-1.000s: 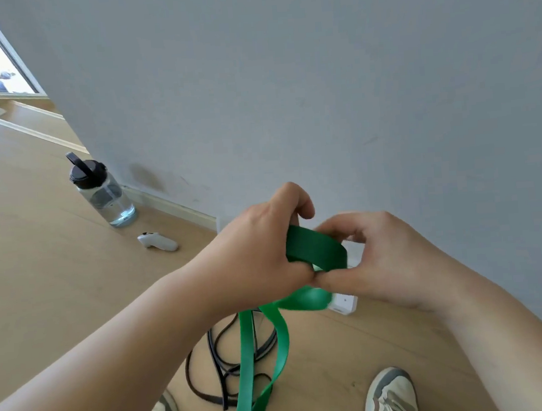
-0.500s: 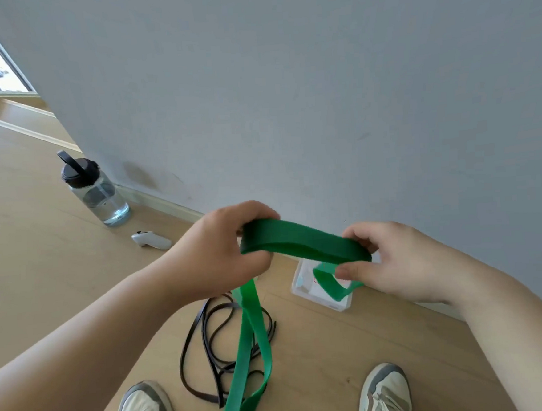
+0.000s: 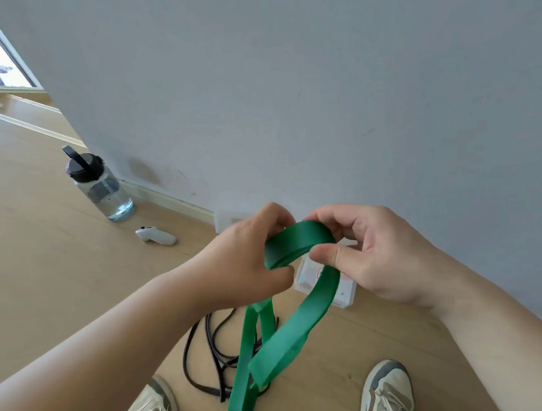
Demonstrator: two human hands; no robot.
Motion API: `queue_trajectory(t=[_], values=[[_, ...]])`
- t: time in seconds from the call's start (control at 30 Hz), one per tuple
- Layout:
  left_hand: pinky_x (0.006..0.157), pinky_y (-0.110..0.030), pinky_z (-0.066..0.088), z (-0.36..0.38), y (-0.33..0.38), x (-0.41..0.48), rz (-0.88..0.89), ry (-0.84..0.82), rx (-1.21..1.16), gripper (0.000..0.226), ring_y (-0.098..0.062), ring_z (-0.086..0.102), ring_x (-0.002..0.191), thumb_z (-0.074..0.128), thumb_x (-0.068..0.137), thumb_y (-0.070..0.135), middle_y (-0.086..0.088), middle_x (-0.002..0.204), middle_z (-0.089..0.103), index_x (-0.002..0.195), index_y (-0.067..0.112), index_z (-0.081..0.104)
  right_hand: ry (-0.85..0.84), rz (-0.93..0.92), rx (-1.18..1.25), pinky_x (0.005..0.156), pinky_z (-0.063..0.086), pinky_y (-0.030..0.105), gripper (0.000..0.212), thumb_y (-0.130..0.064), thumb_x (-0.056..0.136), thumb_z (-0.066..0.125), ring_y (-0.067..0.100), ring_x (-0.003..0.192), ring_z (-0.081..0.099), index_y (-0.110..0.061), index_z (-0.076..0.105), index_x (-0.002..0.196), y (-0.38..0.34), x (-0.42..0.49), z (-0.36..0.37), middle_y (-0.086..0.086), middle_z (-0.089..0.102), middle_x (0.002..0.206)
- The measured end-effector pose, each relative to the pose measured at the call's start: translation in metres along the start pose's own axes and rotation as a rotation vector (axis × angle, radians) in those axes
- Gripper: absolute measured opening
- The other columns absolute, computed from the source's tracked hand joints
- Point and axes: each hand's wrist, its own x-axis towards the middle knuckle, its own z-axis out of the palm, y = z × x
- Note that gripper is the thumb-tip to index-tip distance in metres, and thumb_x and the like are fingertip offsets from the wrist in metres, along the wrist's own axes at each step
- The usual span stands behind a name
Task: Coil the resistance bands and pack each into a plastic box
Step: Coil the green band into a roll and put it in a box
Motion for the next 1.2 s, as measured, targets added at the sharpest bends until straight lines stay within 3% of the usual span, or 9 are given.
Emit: queue_trajectory(t=[0.13,0.3,0.4,0.5,0.6,0.7,0.87,1.0,1.2], values=[[0.077,-0.051,0.055,0.007,-0.007,0.000,-0.085,-0.118,0.012,0.022,-0.022,0.064,0.081,0.063,0.074,0.031,0.000,0.086,0.064,0.091,0.029,0.050,0.054,-0.009,0.090,0.097,0.056,0.048,0.014,-0.021,0.097,0.069,0.023,0.098,0.072,-0.027,0.073,0.109,0.010,0.002,0.000,0.001,0.076,0.099],[0.078,-0.049,0.060,-0.019,0.008,-0.003,-0.046,0.112,-0.208,0.040,-0.027,0.071,0.079,0.078,0.080,0.015,-0.001,0.088,0.074,0.111,0.035,0.062,0.023,0.142,-0.201,0.084,0.051,0.011,0.020,-0.022,0.099,0.066,-0.006,0.085,0.065,-0.040,0.069,0.108,0.017,0.000,-0.018,-0.023,0.072,0.097],[0.076,-0.042,0.061,-0.026,0.025,-0.010,0.036,0.140,-0.250,0.041,-0.023,0.073,0.075,0.081,0.083,0.014,0.003,0.088,0.077,0.112,0.035,0.063,-0.135,0.172,-0.264,0.107,0.048,0.033,0.042,-0.025,0.087,0.076,-0.006,0.115,0.061,-0.046,0.064,0.121,0.018,-0.003,-0.014,-0.022,0.071,0.115],[0.068,-0.024,0.055,-0.015,0.035,-0.017,0.135,0.070,0.011,0.040,-0.002,0.068,0.076,0.073,0.083,0.025,0.015,0.094,0.075,0.116,0.041,0.057,-0.122,0.067,-0.059,0.114,0.042,0.028,0.087,-0.018,0.079,0.088,-0.004,0.128,0.057,-0.044,0.044,0.149,0.009,-0.003,-0.005,-0.019,0.067,0.130],[0.068,-0.023,0.050,-0.010,0.033,-0.011,0.181,0.045,0.140,0.045,-0.005,0.063,0.079,0.066,0.084,0.024,0.015,0.097,0.072,0.123,0.035,0.047,-0.138,0.004,0.022,0.113,0.042,0.022,0.062,0.000,0.087,0.079,-0.004,0.128,0.059,-0.036,0.058,0.133,0.001,-0.001,-0.001,-0.017,0.072,0.123],[0.067,-0.030,0.051,-0.011,0.027,-0.006,0.158,0.053,0.082,0.041,-0.010,0.063,0.075,0.066,0.087,0.021,0.011,0.089,0.070,0.117,0.033,0.042,-0.144,0.066,-0.074,0.111,0.046,0.035,0.044,-0.016,0.089,0.078,-0.005,0.119,0.063,-0.039,0.065,0.124,0.003,0.000,0.000,-0.017,0.075,0.114],[0.070,-0.029,0.049,-0.005,0.008,-0.001,0.042,-0.054,0.225,0.038,-0.009,0.057,0.080,0.062,0.081,0.010,0.010,0.091,0.060,0.110,0.028,0.045,-0.115,0.064,-0.167,0.078,0.054,0.025,0.022,-0.028,0.093,0.074,0.001,0.082,0.069,-0.041,0.070,0.110,-0.001,0.002,0.006,-0.019,0.073,0.089],[0.083,-0.045,0.055,-0.007,-0.006,-0.003,-0.116,-0.136,0.152,0.021,-0.022,0.064,0.089,0.057,0.076,0.031,0.002,0.092,0.066,0.097,0.029,0.052,-0.019,0.011,-0.056,0.090,0.057,0.051,0.015,-0.025,0.100,0.066,0.032,0.090,0.071,-0.037,0.068,0.109,-0.001,0.000,0.002,0.003,0.075,0.095],[0.082,-0.044,0.061,-0.021,0.005,-0.010,-0.078,0.074,-0.190,0.036,-0.023,0.073,0.082,0.084,0.079,0.023,0.004,0.091,0.077,0.104,0.033,0.060,-0.149,0.236,-0.277,0.100,0.054,0.042,0.026,-0.025,0.095,0.069,0.007,0.102,0.068,-0.043,0.066,0.112,0.017,-0.001,-0.011,-0.014,0.074,0.102]])
